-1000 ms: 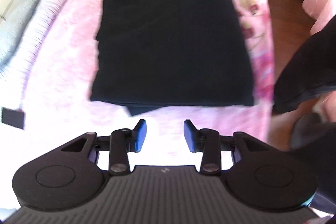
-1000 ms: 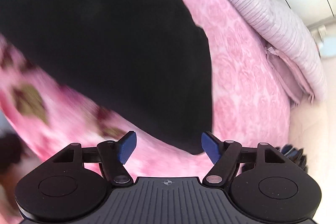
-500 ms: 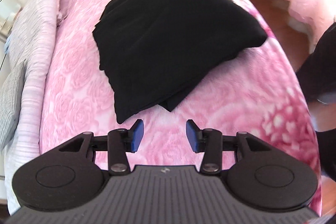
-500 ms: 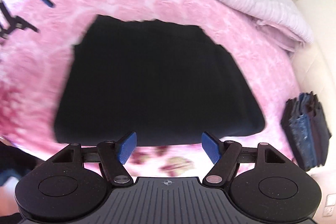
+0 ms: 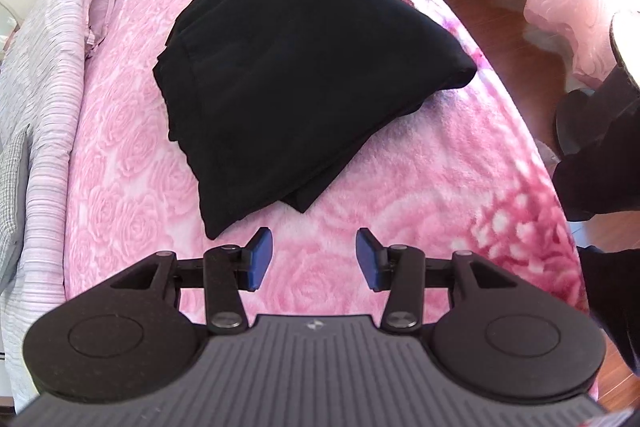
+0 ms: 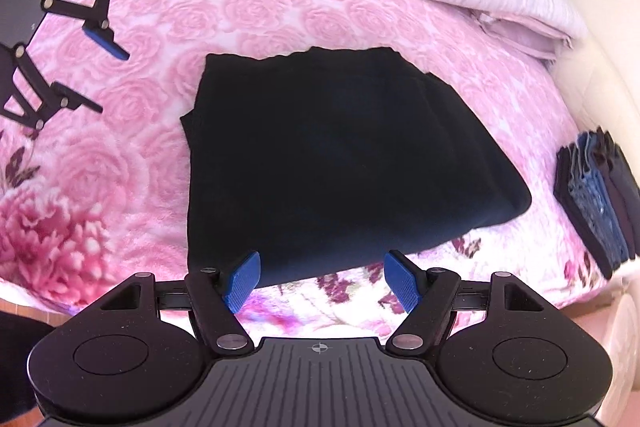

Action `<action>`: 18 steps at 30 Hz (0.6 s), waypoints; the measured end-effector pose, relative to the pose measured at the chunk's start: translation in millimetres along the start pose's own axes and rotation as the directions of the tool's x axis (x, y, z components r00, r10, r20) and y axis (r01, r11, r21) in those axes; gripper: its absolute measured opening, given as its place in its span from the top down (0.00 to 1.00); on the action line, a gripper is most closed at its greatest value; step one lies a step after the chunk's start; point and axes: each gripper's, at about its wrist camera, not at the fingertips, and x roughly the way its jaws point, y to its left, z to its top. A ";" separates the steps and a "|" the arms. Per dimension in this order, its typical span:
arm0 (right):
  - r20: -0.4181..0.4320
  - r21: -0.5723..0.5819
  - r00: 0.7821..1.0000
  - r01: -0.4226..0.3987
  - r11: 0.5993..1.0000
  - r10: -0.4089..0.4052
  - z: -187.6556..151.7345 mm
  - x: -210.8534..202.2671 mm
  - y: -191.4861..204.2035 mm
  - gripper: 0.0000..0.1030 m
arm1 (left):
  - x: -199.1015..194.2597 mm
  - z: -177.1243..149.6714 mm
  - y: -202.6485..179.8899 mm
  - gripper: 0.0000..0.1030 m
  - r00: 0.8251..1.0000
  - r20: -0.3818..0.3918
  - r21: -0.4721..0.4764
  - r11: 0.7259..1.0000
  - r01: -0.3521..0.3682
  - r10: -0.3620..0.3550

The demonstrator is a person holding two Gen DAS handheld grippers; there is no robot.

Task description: Fold clothes

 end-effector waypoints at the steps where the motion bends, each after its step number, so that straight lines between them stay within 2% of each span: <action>1: -0.002 0.007 1.000 0.002 1.000 -0.002 -1.4 -1.5 -0.5 0.30 | 0.6 1.1 -0.5 0.60 1.000 0.002 0.005 1.000 0.002 -0.002; 14: -0.045 0.082 0.999 0.031 0.996 -0.028 -22.4 -14.7 -9.1 0.30 | 11.1 21.7 -2.0 0.58 0.999 0.034 0.069 0.997 0.019 -0.021; 18: -0.056 0.144 0.997 0.056 0.988 -0.048 -32.7 -19.0 -14.2 0.30 | 14.8 34.1 2.2 0.57 0.998 0.057 0.045 0.998 0.037 -0.040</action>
